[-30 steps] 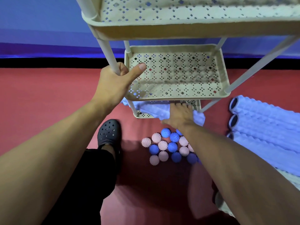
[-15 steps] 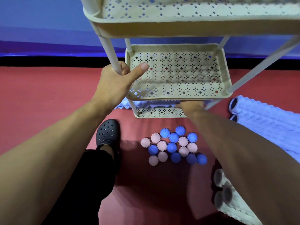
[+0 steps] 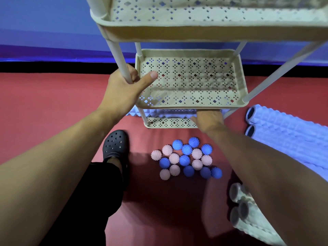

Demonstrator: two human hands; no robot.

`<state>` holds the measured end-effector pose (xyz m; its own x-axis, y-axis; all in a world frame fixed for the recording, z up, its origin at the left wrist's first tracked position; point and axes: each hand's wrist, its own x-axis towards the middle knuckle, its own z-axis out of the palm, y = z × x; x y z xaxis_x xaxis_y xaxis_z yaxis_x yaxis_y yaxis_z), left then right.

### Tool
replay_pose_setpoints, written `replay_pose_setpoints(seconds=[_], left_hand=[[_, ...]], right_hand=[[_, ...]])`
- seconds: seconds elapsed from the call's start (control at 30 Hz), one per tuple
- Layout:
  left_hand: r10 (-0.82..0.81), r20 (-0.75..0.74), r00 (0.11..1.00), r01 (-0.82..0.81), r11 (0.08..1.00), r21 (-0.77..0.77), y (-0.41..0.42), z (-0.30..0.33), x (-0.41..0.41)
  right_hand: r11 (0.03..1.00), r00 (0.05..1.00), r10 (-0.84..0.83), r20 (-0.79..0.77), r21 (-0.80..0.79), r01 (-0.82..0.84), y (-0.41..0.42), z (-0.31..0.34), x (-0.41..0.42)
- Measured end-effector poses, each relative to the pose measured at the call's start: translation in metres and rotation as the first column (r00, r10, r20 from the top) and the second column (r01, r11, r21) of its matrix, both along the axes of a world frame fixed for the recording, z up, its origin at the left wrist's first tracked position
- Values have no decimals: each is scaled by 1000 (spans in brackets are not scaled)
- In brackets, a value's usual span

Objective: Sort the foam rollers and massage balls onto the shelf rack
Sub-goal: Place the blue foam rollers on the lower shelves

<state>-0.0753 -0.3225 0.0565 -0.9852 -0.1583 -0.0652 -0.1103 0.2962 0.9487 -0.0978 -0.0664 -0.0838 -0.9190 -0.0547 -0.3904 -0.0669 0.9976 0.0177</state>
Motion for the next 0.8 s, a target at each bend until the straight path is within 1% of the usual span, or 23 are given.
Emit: replay_pose_setpoints(seconds=[0.07, 0.23, 0.3, 0.33, 0.37, 0.4, 0.43, 0.47, 0.5, 0.53, 0.63, 0.7, 0.73, 0.8], left_hand=[[-22, -3, 1000, 22, 999, -44, -1, 0, 3], [-20, 89, 996, 30, 994, -104, -8, 6, 25], [-21, 194, 981, 45, 991, -123, -12, 1, 38], [-23, 284, 958, 61, 990, -126, -13, -2, 46], [-33, 403, 915, 100, 984, -146, -14, -9, 54], [-57, 528, 848, 181, 966, -187, -15, -16, 61], [-91, 639, 764, 299, 927, -225, -13, -23, 67], [-130, 717, 685, 422, 872, -246, -8, -26, 73], [-174, 753, 635, 526, 811, -257, -1, -29, 76], [-217, 765, 607, 600, 756, -262, 8, -35, 77], [-340, 728, 594, 725, 619, -303, 48, -42, 77], [-406, 718, 565, 779, 548, -303, 78, -44, 78], [-428, 714, 554, 795, 525, -302, 93, -46, 79], [-453, 696, 557, 792, 541, -281, 118, -55, 80]], right_hand=[[998, 999, 31, -39, -57, -33, 1, 4, 7], [954, 965, 247, -84, -154, -258, 12, 19, 35], [938, 955, 288, -72, -180, -297, 29, 23, 55], [935, 950, 304, -66, -168, -311, 42, 22, 67], [939, 949, 310, -57, -141, -315, 56, 23, 79], [944, 952, 302, -52, -123, -306, 72, 21, 89], [954, 960, 278, -42, -104, -281, 88, 22, 100], [963, 968, 250, -32, -91, -252, 105, 21, 109], [972, 975, 224, -8, -73, -224, 121, 22, 117], [980, 982, 191, 9, -57, -190, 137, 22, 124], [997, 996, 56, 63, -49, -53, 182, 24, 142], [998, 995, -29, 100, -53, 35, 210, 22, 152], [996, 990, -62, 123, -51, 68, 224, 19, 155], [990, 976, -128, 175, -42, 137, 248, 13, 156]])
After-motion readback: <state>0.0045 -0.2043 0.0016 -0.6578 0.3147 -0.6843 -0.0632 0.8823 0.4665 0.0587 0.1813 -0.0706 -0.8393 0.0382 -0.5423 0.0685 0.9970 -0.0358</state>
